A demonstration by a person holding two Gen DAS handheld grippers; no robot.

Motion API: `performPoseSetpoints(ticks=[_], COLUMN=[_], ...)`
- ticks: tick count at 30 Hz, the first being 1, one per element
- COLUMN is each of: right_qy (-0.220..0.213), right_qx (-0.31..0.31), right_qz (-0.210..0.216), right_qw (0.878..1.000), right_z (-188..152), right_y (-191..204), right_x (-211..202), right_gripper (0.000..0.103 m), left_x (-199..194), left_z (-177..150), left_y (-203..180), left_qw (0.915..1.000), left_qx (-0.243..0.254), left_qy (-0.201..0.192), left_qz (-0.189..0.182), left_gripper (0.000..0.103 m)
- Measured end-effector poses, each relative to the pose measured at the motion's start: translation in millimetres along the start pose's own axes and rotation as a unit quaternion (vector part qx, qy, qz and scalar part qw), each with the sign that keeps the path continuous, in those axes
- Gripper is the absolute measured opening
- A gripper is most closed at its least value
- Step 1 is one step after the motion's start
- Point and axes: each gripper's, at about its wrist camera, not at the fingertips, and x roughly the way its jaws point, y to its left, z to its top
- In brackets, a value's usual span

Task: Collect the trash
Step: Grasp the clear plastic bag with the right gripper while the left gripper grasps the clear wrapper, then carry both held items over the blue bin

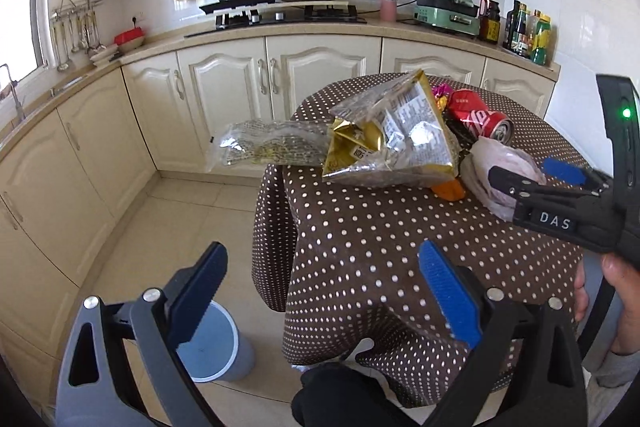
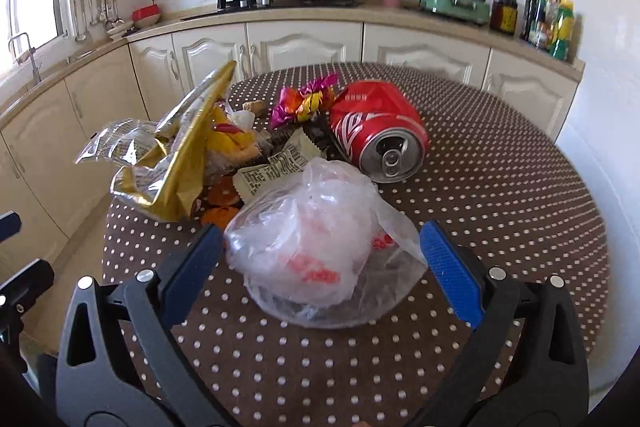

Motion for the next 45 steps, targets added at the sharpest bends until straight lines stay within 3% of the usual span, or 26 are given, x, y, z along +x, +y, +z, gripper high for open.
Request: performPoseSetpoints(ticks=[2,6,11,16,21,25,31,32,34,35,39,45], right_qy=[0.016,0.001,-0.063,-0.136,-0.18,-0.158,-0.087,-0.079,-0.071,-0.068,-0.064,-0.08], right_qx=[0.017,0.034,0.055,0.031,0.006,-0.022,-0.028,-0.027,-0.029,-0.033,-0.043,-0.044], right_qz=[0.029,0.056,0.038,0.013,0.052,0.108,0.123,0.117,0.108,0.101,0.08,0.031], right_qw=[0.999,0.998,0.996,0.99,0.982,0.981,0.988,0.99,0.991,0.992,0.994,0.995], right_z=[-1,-7,-14,1,30,54,64,64,63,64,62,61], right_y=[-8,-18,-28,-8,31,74,101,101,101,101,102,91], right_x=[5,-3,-37,-65,-75,-51,1,7,16,19,27,23], right_gripper=[0.062,0.053,0.05,0.05,0.05,0.05,0.05,0.05,0.049,0.049,0.049,0.049], left_x=[11,26,40,60,84,106,134,137,143,148,137,85], left_z=[6,12,16,24,37,45,58,61,64,66,62,53], left_y=[4,22,52,84,117,128,124,122,118,116,114,126], left_qw=[0.9999,0.9983,0.9926,0.9835,0.9722,0.9691,0.9707,0.9716,0.973,0.9722,0.9727,0.9742], left_qx=[-0.011,-0.053,-0.117,-0.176,-0.23,-0.244,-0.231,-0.226,-0.217,-0.217,-0.212,-0.206], left_qy=[0.002,0.001,-0.01,-0.014,-0.02,-0.017,-0.018,-0.02,-0.016,-0.009,-0.033,-0.087], left_qz=[-0.012,-0.026,-0.031,-0.04,-0.036,-0.035,-0.066,-0.068,-0.077,-0.088,-0.088,-0.031], left_gripper=[0.095,0.095,0.095,0.095,0.095,0.094,0.093,0.088,0.046,0.036,0.021,0.012])
